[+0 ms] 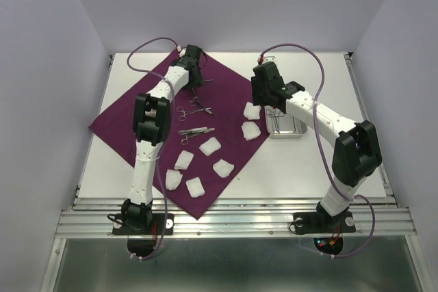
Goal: Prepare the surgical pack
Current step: Pick up the medical item from the surgical kit.
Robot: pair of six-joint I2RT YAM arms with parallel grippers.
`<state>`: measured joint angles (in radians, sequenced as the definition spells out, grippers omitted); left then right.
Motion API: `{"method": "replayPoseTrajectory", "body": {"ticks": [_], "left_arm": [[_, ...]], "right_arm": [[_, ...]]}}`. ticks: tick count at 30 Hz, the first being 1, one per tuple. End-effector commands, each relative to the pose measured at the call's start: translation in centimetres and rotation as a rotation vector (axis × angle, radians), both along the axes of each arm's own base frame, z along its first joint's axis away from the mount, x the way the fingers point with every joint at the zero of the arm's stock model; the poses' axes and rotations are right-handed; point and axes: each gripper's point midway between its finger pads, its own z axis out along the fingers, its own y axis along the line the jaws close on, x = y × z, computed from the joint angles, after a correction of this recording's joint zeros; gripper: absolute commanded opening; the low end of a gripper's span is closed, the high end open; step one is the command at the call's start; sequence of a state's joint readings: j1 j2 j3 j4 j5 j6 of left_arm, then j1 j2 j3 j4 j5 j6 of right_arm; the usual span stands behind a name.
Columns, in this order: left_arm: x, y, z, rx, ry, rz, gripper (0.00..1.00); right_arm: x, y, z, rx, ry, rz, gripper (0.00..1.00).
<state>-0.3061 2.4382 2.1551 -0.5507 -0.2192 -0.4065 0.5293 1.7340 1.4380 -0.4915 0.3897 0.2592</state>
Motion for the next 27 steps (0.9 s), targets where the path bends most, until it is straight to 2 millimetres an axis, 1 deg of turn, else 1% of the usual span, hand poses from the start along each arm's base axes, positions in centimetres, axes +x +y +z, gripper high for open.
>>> {"method": "replayPoseTrajectory", "body": {"ticks": [1,5,6,9,10,11,12,13,14,15,16,18,19,20,22,27], "left_arm": [[0.7,-0.2,0.8,0.023,-0.028,-0.003,0.54],[0.2,-0.7,0.3,0.044,-0.019,-0.015,0.4],[0.2,-0.8,0.4,0.048,-0.021,-0.017,0.38],[0.1,-0.7,0.9,0.049,-0.032,-0.017,0.18],[-0.3,-0.8,1.3,0.048,-0.036,-0.018,0.13],[-0.1,-0.7,1.8,0.045,-0.052,-0.016,0.11],[-0.2,-0.9,2.3,0.037,-0.062,-0.022,0.06],[-0.6,-1.0,2.1,0.033,-0.055,-0.032,0.06],[-0.7,-1.2,3.8,0.017,-0.083,-0.039,0.05],[-0.6,-1.5,4.4,0.008,-0.106,-0.052,0.0],[-0.8,-1.7,5.0,0.005,-0.119,-0.057,0.0],[-1.8,-2.2,7.1,0.001,-0.151,-0.072,0.0],[-2.0,-2.2,6.7,0.002,-0.142,-0.071,0.0],[-2.3,-2.5,7.9,-0.005,-0.161,-0.08,0.0],[-3.2,-3.0,8.8,-0.022,-0.167,-0.092,0.0],[-5.8,-4.8,9.5,-0.061,-0.161,-0.136,0.0]], "right_arm": [[0.3,-0.7,2.3,0.026,-0.062,-0.033,0.53],[0.2,-0.6,2.6,0.038,-0.064,-0.034,0.52],[0.2,-0.6,2.6,0.039,-0.065,-0.034,0.52],[0.1,-0.6,2.8,0.042,-0.068,-0.037,0.52],[0.1,-0.7,2.7,0.042,-0.067,-0.038,0.51],[0.1,-0.6,2.9,0.045,-0.071,-0.038,0.51],[0.0,-0.6,2.8,0.047,-0.068,-0.034,0.51],[0.0,-0.6,2.9,0.049,-0.07,-0.033,0.51],[0.0,-0.5,3.0,0.053,-0.072,-0.033,0.51],[0.0,-0.5,3.0,0.056,-0.072,-0.034,0.5],[0.0,-0.4,3.0,0.061,-0.07,-0.032,0.5],[-0.1,-0.4,3.1,0.066,-0.072,-0.033,0.5],[-0.2,-0.5,3.2,0.067,-0.073,-0.037,0.5],[-0.3,-0.5,3.2,0.067,-0.072,-0.038,0.5],[-0.5,-0.7,3.3,0.074,-0.076,-0.044,0.5],[-0.9,-0.8,3.2,0.083,-0.07,-0.046,0.5]]}}
